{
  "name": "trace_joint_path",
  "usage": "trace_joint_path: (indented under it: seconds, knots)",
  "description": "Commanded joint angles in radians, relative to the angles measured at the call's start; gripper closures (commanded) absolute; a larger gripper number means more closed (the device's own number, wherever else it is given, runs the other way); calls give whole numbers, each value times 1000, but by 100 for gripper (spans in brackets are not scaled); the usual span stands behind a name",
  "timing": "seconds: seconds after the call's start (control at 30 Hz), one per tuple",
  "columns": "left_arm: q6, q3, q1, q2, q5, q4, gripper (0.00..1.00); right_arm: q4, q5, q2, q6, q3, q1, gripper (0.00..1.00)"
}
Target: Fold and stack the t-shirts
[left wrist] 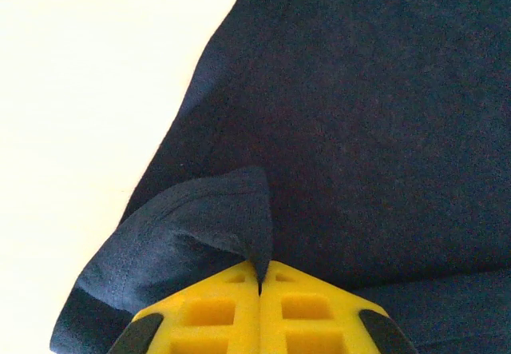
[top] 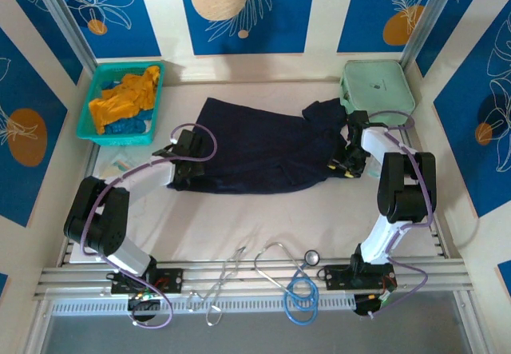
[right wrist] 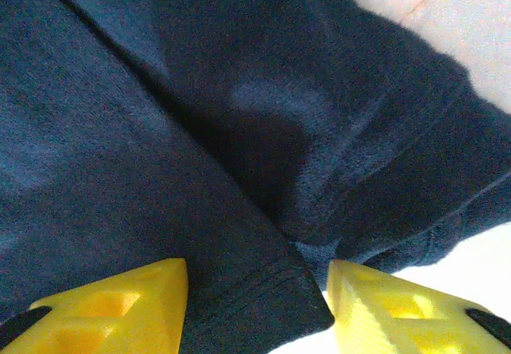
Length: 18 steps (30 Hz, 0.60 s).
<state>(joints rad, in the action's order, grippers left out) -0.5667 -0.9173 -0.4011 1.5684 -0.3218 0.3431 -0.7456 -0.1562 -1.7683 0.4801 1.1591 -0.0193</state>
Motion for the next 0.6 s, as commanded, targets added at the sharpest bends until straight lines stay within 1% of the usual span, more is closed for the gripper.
trace_joint_path:
  seconds: [0.0,0.33,0.43,0.5,0.57]
  knots:
    - [-2,-3,5,15,11,-3,100,5,37,0,12,-14,-4,54]
    - [-4,-5,5,16,10,-4,100,-47,43,100,18,22,-2,63]
    - [-4,-5,5,22,14,-8,100,-54,49,110,15,28,-2,72]
    - [-5,-3,5,25,16,-10,100,-53,56,103,15,26,-2,80]
    - [-5,0,5,27,18,-12,100,-52,61,94,15,22,-1,84]
